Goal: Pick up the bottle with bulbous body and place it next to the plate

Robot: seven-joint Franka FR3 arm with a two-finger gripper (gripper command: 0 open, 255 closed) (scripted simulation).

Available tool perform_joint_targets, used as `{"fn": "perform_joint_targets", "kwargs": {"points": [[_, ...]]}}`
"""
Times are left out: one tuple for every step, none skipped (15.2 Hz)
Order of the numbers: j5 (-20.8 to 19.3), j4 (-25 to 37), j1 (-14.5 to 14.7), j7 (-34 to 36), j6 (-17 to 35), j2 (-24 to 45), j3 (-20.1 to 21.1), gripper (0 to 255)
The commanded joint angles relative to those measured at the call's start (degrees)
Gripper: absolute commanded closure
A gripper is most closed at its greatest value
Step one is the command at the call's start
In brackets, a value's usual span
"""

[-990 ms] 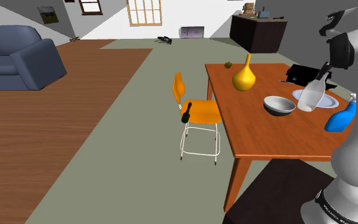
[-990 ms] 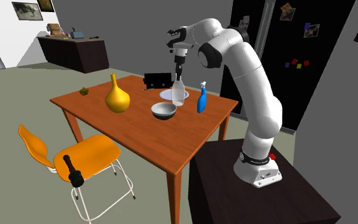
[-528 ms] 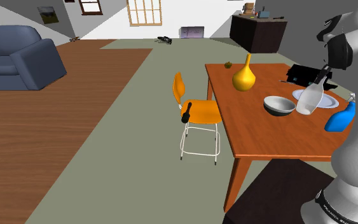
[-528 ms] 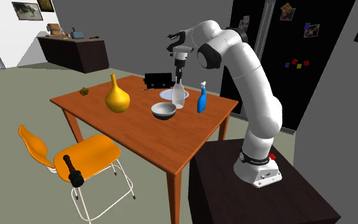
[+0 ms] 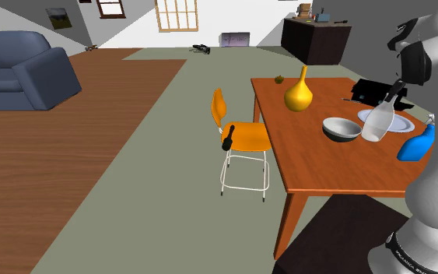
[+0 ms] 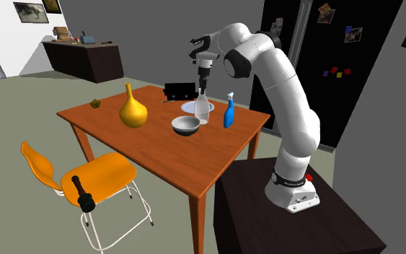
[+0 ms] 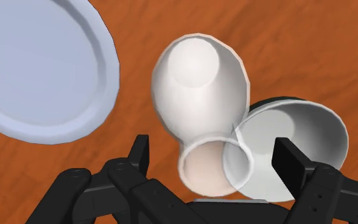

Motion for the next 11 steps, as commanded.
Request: {"fn": "perform_joint_targets", "kwargs": {"points": [[0.00,0.00,0.00,0.00,0.00,0.00,0.00,0],[-0.01,-0.02,0.02,0.01,0.00,-0.02,-0.01,0],[-0.39,1.31,-0.25,0.33,-1.59,-0.45,-0.26,0],[-0.73,2.76,-0.59,0.65,-3.23,-0.80,-0.46,0],[-1.00,4.35,-1.00,0.96,-4.93,-1.07,-0.63,0],[-1.17,5.70,-1.39,1.20,-6.31,-1.22,-0.73,0],[-1.17,5.70,-1.39,1.20,-6.31,-1.22,-0.73,0],[-1.18,5.69,-1.38,1.20,-6.31,-1.23,-0.74,0],[-1.17,5.70,-1.38,1.20,-6.31,-1.22,-0.73,0],[-1.17,5.70,-1.39,1.20,-6.31,-1.22,-0.73,0],[-1.17,5.70,-1.39,1.20,-6.31,-1.22,-0.73,0]]}}
